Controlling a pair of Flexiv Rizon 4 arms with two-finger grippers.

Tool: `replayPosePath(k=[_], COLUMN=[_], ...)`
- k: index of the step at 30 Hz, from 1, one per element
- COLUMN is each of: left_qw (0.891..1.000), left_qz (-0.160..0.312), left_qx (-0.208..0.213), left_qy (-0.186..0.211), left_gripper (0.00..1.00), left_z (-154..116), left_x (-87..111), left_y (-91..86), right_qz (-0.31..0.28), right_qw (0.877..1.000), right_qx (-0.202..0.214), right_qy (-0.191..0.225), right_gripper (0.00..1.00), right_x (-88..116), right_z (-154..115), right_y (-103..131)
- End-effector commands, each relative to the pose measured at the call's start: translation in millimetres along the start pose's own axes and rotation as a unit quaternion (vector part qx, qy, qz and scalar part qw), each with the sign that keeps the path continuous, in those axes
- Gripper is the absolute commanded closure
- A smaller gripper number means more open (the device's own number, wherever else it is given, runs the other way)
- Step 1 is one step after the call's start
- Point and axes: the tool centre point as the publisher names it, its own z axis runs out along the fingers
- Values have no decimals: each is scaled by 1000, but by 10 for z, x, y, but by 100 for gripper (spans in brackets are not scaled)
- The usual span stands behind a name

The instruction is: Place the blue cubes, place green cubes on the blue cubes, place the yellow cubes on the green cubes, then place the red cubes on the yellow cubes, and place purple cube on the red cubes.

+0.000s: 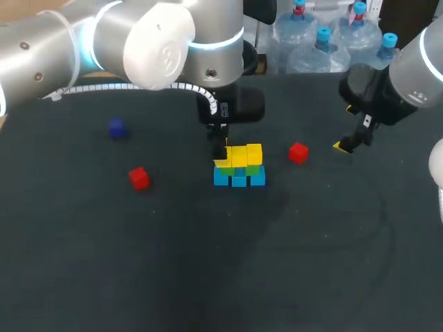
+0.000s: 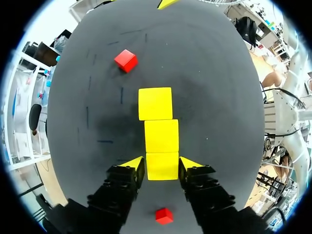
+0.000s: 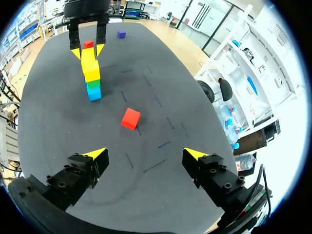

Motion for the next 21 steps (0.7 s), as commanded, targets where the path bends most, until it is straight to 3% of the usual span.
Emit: replayPosePath(k=[1, 2, 12, 21], left_qw=[1000, 1000, 1000, 997], left_qz=[2, 2, -7, -42], left_qx=[1, 2, -1, -32], left_qy=[-1, -2, -14, -51], left_gripper=[49, 0, 0, 0], left_z=[-4, -9, -75, -407], left_x=[1, -1, 43, 283], left_y=[0, -2, 3, -19], right_qz=[1, 1, 1, 1], right_qw=[1000, 1000, 1000, 1000], right_qx=[4, 4, 4, 4], right_qy=[0, 0, 0, 0], right_gripper=[0, 0, 0, 0], right_x=[6, 6, 6, 6], right_z=[-7, -7, -7, -7], right_y=[19, 19, 19, 19])
